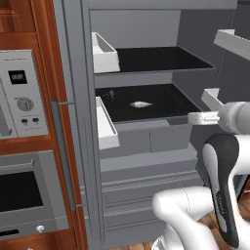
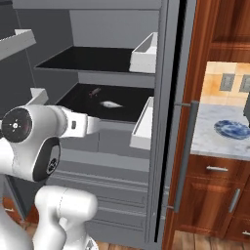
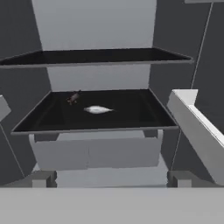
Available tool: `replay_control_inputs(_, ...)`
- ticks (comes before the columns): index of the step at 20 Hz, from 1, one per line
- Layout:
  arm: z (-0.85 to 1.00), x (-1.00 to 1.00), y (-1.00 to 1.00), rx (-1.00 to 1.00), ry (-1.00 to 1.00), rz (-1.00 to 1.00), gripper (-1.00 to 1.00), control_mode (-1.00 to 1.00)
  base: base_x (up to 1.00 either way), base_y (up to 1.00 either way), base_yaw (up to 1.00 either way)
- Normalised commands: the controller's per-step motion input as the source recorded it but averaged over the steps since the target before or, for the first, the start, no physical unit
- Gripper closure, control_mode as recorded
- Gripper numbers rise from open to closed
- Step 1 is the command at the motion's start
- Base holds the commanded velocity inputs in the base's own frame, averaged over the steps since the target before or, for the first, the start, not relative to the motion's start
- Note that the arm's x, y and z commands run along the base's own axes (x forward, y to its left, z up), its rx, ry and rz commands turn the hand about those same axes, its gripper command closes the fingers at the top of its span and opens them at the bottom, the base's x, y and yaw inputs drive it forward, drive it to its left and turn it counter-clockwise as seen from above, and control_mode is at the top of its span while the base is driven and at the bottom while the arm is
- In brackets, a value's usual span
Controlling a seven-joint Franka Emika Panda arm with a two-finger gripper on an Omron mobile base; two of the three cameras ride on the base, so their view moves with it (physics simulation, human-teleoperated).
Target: Place the fish on the counter behind the older fish on the same shelf of the fridge to maintain FIFO order. Close the fridge door when finished.
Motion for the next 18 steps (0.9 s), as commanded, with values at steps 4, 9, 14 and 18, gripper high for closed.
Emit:
replay_control_inputs(4,0.35,-0.97,-1.00,0.19,-0.32,0.00,-1.00,-1.00,0.00,0.00,0.00)
replay_control_inputs(9,0.06,-1.00,-0.87,0.22,-0.43,0.00,-1.00,-1.00,0.00,0.00,0.00)
replay_control_inputs(14,0.54,-0.26,-0.86,0.26,-0.24,0.00,-1.00,-1.00,0.00,0.00,0.00)
replay_control_inputs(18,0.22,0.01,-0.73,0.24,-0.14,0.00,-1.00,-1.00,0.00,0.00,0.00)
